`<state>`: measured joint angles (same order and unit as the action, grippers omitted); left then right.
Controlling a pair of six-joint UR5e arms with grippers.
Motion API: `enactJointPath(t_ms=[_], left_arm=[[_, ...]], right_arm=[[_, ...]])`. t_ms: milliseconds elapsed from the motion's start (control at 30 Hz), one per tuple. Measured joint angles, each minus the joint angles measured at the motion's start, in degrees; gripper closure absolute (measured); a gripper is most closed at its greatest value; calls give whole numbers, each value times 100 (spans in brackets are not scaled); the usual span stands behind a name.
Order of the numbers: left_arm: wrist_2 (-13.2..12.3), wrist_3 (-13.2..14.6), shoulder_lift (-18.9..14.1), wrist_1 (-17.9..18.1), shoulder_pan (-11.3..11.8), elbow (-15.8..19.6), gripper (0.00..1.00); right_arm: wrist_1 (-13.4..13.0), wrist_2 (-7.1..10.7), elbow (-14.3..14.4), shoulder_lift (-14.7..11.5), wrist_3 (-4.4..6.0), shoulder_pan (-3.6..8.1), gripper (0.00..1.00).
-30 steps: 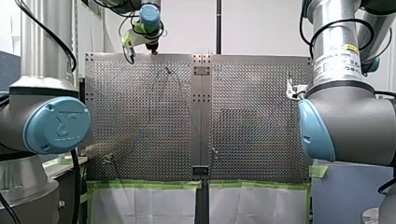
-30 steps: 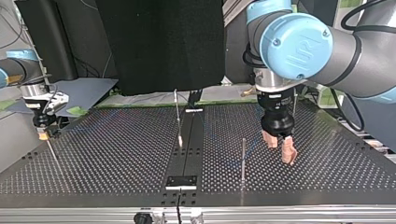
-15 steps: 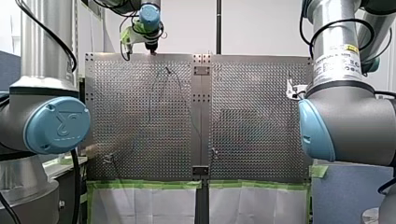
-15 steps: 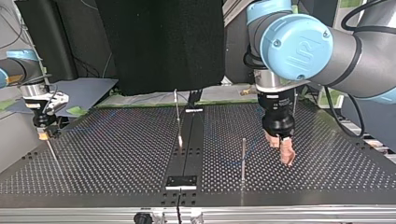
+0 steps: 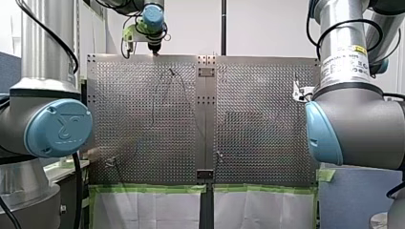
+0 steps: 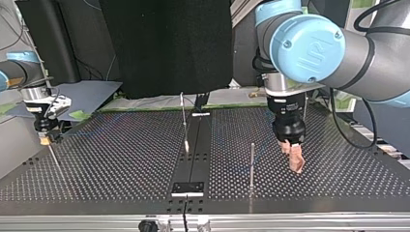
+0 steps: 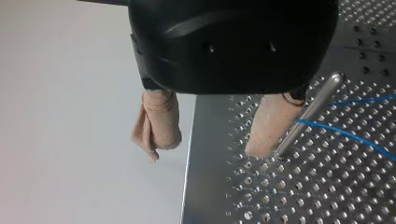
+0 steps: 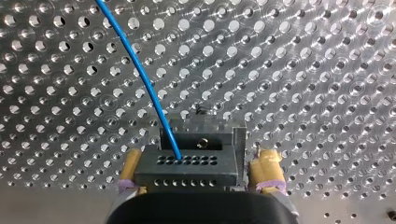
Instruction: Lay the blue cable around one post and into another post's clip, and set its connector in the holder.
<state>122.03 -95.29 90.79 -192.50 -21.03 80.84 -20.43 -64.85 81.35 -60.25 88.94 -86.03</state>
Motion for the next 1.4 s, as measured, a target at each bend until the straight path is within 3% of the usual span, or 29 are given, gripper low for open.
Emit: enactJointPath(t_ms=[433, 733, 1167, 1400], left_arm=[[52, 653, -5, 2, 0, 0, 0], [-12, 647, -6, 102, 7, 0, 0], [-580, 516, -5, 407, 5, 0, 0], [-648, 467, -4, 414, 6, 0, 0]], right_arm=[[0, 0, 0, 0, 0, 0, 0], [0, 0, 0, 0, 0, 0, 0], [0, 0, 0, 0, 0, 0, 0], [0, 0, 0, 0, 0, 0, 0]])
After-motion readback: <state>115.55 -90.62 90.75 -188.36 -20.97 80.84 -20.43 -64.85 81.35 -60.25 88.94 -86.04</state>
